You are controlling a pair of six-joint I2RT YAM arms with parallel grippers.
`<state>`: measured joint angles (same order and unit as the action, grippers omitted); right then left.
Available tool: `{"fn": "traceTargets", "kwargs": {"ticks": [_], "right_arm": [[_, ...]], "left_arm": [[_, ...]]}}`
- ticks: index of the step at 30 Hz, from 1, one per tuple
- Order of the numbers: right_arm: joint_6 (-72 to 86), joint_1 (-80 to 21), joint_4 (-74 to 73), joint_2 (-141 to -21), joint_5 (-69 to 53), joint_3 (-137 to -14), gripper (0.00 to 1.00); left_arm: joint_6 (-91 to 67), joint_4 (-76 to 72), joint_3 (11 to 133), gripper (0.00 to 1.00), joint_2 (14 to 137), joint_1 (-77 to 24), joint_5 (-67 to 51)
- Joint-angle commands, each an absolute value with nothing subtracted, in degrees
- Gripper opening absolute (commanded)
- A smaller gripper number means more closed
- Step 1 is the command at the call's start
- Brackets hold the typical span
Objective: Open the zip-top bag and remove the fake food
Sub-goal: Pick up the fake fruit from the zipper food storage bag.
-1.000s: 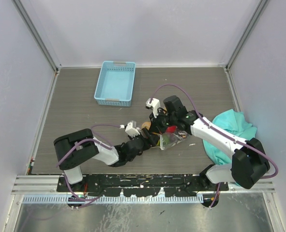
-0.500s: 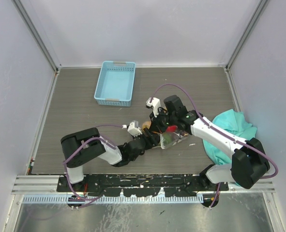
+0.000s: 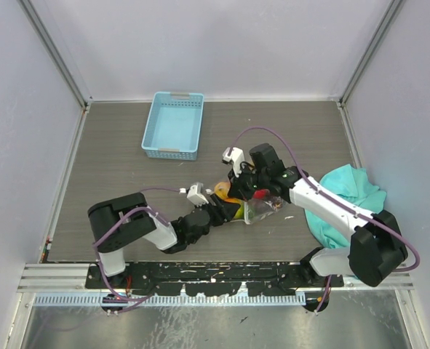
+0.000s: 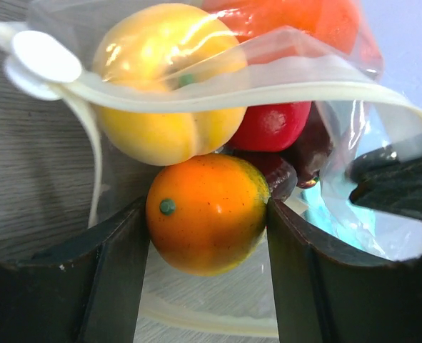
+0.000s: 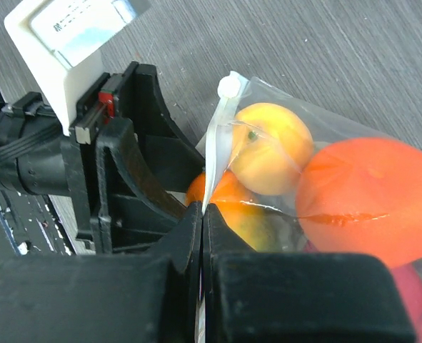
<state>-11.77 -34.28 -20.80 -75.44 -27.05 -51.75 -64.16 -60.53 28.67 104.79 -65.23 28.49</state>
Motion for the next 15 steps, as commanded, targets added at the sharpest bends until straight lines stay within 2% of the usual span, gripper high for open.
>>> {"fn": "traceTargets", "kwargs": {"ticks": [1, 15], "right_arm": [[-13.82, -33.00, -19.97, -72.36, -27.31, -52.05, 0.01], [-16.25, -31.82, -20.91, -71.43, -28.10, -51.90, 0.01]], "left_arm": [[-63.79, -64.05, 25.92, 0.06, 101.05, -65.08, 28.83], [-63.53, -57.03, 23.70, 0.01, 91.40, -67.83, 32.14]]}}
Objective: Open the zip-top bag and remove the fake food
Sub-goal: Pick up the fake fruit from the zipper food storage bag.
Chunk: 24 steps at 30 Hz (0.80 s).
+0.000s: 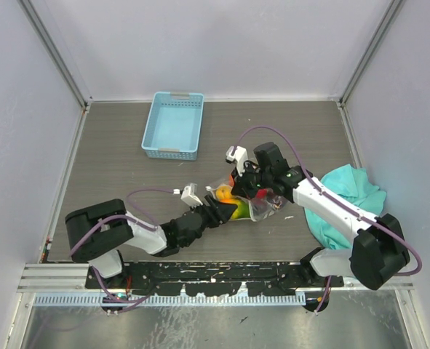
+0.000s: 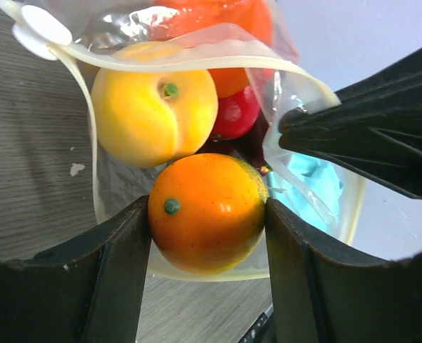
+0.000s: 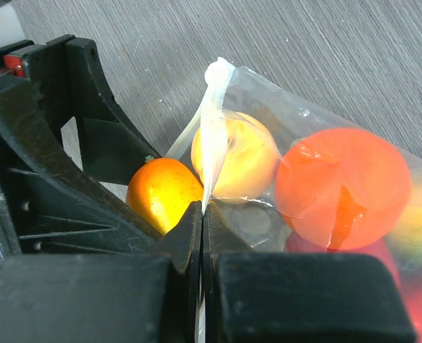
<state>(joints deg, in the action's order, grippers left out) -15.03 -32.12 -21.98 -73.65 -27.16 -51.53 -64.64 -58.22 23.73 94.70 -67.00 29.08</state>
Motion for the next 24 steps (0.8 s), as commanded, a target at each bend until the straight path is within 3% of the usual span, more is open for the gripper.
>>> {"fn": "traceTargets", "kwargs": {"ticks": [1, 24], "right_arm": [[-16.26, -31.74, -20.97, -71.33, -28.30, -51.92, 0.01], [-17.22, -30.16, -22.28, -69.46, -30.84, -52.34, 0.01]], "left_arm": [[-63.66, -56.67, 23.46, 0.01, 90.99, -67.87, 32.38], [-57.88, -33.31, 22.25, 0.00, 69.45, -70.71, 35.21]]}}
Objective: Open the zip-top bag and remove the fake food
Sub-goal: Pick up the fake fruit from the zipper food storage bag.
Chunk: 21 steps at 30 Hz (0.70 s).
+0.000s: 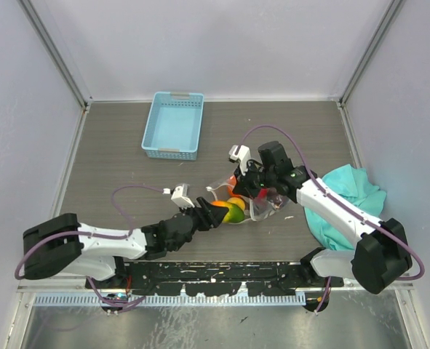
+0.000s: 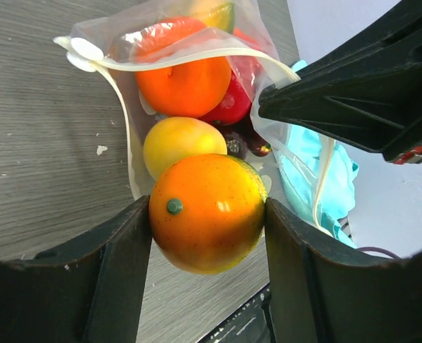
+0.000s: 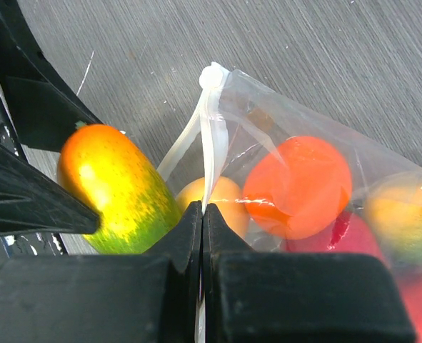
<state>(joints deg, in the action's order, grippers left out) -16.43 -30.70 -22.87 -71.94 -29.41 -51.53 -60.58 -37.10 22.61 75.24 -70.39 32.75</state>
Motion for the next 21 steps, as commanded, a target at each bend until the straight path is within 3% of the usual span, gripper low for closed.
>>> {"fn": "traceTargets", "kwargs": {"ticks": [1, 21], "right_arm": [[-17.23, -30.08, -22.32, -69.44, -30.86, -52.37, 0.01], [-17.32, -29.40, -22.67, -69.84, -32.27, -52.32, 0.01]], "left_arm": [[-57.39, -31.87, 22.31, 0.00, 67.94, -70.67, 35.37], [-49.07, -20.18, 19.82, 0.00, 44.57, -68.94, 39.93]]}}
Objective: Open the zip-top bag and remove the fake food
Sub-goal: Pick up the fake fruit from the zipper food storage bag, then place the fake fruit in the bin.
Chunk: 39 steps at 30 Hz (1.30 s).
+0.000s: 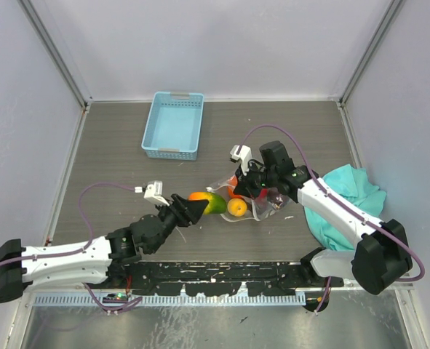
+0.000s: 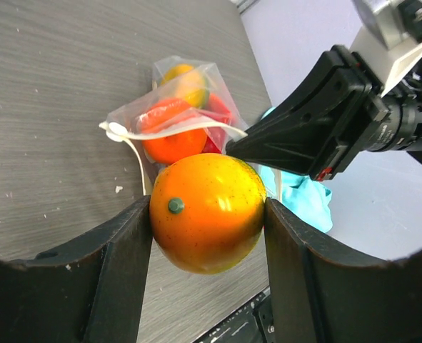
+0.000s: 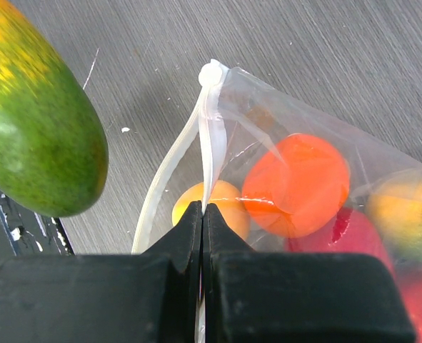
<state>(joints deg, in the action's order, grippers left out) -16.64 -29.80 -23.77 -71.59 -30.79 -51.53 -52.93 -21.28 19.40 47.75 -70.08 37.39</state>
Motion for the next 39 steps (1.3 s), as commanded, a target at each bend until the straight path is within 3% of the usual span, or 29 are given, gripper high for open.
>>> {"fn": "traceTargets", "kwargs": {"ticks": [1, 9, 20, 39], "right_arm": [[-17.34, -29.36, -22.68, -69.87, -32.30, -52.32, 0.01], [-17.45, -29.09, -22.84, -70.18, -32.74, -52.36, 0.01], [-17.66, -29.00, -22.98, -70.57, -33.07, -52.43, 0.01], [-17.82, -28.92, -23.20, -70.96, -33.49, -52.39, 0.01]], "left_arm": [[-48.78, -19.70, 19.86, 0.00, 43.84, -68.50, 39.77], [-47.20, -17.59, 19.48, 0.00, 39.44, -62.77, 36.11], [-47.11, -15.20, 20.17, 0.00, 37.03, -47.61, 24.76], [-49.11, -21.24, 26.48, 0.00, 50.08, -24.15, 2.21]]}}
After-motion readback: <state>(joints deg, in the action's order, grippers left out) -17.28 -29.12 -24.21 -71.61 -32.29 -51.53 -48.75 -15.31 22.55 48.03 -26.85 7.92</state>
